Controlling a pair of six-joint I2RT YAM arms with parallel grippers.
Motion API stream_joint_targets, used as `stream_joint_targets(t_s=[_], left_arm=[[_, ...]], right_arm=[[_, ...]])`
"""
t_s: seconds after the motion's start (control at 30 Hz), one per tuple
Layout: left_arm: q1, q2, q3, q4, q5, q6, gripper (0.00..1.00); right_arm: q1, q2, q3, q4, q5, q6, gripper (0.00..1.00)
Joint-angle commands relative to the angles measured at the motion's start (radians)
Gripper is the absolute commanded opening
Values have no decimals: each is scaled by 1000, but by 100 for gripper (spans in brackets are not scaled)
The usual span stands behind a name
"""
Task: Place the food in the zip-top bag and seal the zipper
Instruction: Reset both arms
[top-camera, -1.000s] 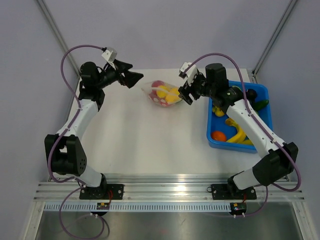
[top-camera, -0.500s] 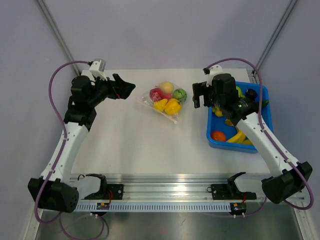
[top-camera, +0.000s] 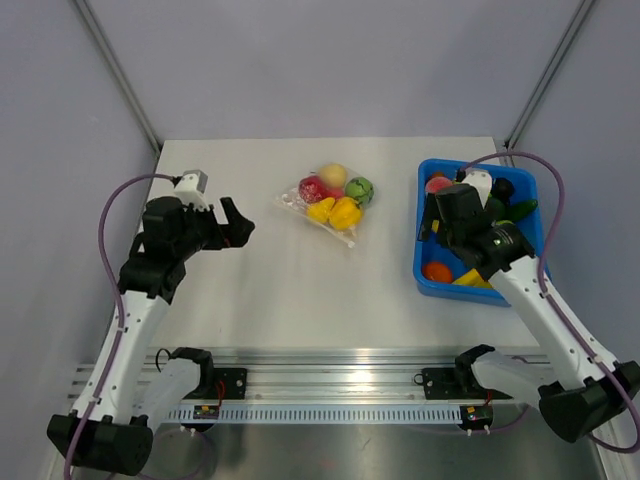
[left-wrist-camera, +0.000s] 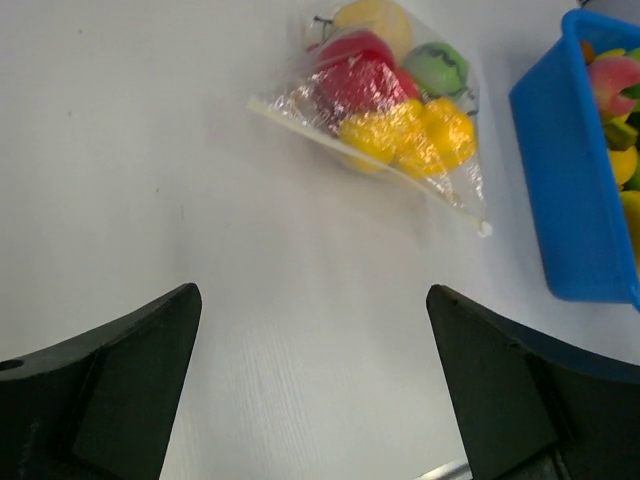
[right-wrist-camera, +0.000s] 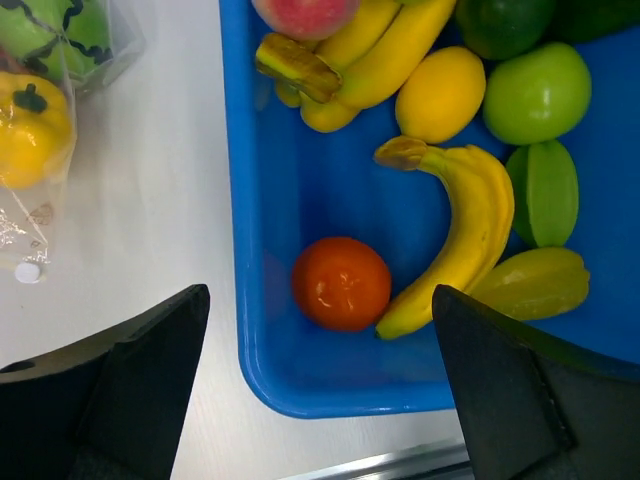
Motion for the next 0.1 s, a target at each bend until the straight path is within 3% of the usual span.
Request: stream_joint_targets(t_s=[0.0,0.07], left_arm=[[-2,-33,-23,-51,-60,49,99],[-2,-37,-27,-59,-91,53,99]], right_arm=[[1,-82,-45,9,77,95,100],[3,-114,-65,36,67,94,100]])
